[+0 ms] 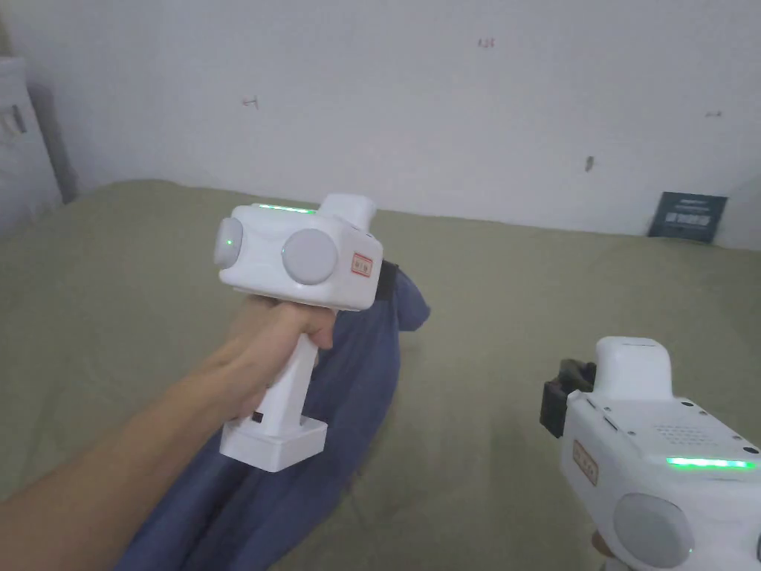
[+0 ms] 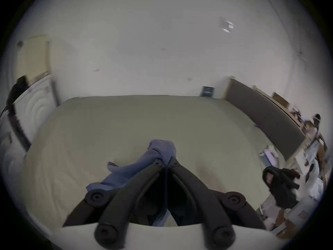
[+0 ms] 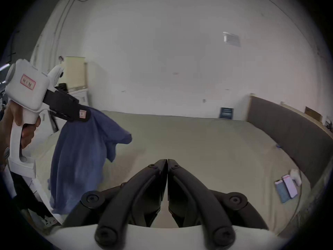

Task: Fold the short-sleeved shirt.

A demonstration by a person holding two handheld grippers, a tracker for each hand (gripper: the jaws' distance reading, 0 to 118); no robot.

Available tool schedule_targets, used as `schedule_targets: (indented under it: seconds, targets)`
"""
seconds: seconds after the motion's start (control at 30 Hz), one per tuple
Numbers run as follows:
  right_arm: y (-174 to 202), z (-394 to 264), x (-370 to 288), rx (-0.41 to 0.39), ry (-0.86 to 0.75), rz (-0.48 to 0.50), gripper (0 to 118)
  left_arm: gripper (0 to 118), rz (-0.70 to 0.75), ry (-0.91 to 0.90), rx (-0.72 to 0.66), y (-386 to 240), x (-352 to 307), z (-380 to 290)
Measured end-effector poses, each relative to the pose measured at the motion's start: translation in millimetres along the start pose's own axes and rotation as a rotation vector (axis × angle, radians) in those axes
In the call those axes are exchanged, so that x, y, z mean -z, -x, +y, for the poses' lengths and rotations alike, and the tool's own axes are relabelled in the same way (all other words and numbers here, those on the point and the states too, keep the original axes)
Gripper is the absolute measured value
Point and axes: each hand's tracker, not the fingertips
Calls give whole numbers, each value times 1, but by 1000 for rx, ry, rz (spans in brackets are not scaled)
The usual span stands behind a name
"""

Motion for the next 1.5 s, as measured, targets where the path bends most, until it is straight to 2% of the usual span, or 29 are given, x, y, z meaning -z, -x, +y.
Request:
schedule_targets:
  seconds: [0.17, 0.33, 0.53, 0.7, 0.73, 0.77, 0.8, 0.83, 0.93, 1.03, 1.07, 1.1, 1.13, 1.17, 1.2, 1.33, 1.5]
  targets:
    - [-66, -11, -10, 50, 4, -137, 7, 0, -174, 57, 62, -101, 77, 11]
    - [-113, -35, 1, 96, 62, -205, 7, 0, -258, 230, 85, -166, 170, -32]
    - [-137, -63, 23, 132, 135, -239, 7, 0, -194, 430, 55, -178, 266, -106]
    - [-139, -73, 37, 116, 167, -238, 7, 3, -206, 499, 53, -170, 283, -128]
    - [-137, -73, 38, 116, 170, -241, 7, 12, -214, 492, 47, -167, 279, -126]
    - [-137, -73, 38, 121, 170, -239, 7, 50, -223, 478, 37, -163, 276, -126]
    - [-135, -73, 38, 125, 171, -236, 7, 95, -232, 460, 12, -160, 272, -124]
    - [-133, -72, 38, 129, 171, -235, 7, 118, -238, 447, 0, -156, 266, -122]
    - [-123, -70, 35, 119, 170, -225, 7, 109, -171, 318, -20, -136, 230, -116]
    - [-111, -66, 30, 124, 154, -213, 7, 109, -95, 187, -13, -116, 168, -112]
    - [-106, -63, 25, 123, 144, -203, 7, 105, -38, 117, -21, -106, 139, -113]
    - [-101, -61, 21, 123, 133, -196, 7, 96, -1, 68, -19, -97, 114, -115]
    - [-95, -59, 16, 117, 121, -184, 7, 78, 40, 10, -7, -84, 91, -109]
    - [-89, -57, 12, 110, 115, -179, 7, 33, 106, -55, -6, -74, 63, -114]
    - [-84, -56, 8, 109, 104, -170, 7, 0, 164, -89, -11, -64, 42, -119]
    - [-59, -53, -11, 122, 66, -123, 7, 0, 337, -167, -17, -29, -48, -153]
    - [-30, -55, -23, 100, 48, -67, 7, 0, 376, -181, -90, 7, -102, -177]
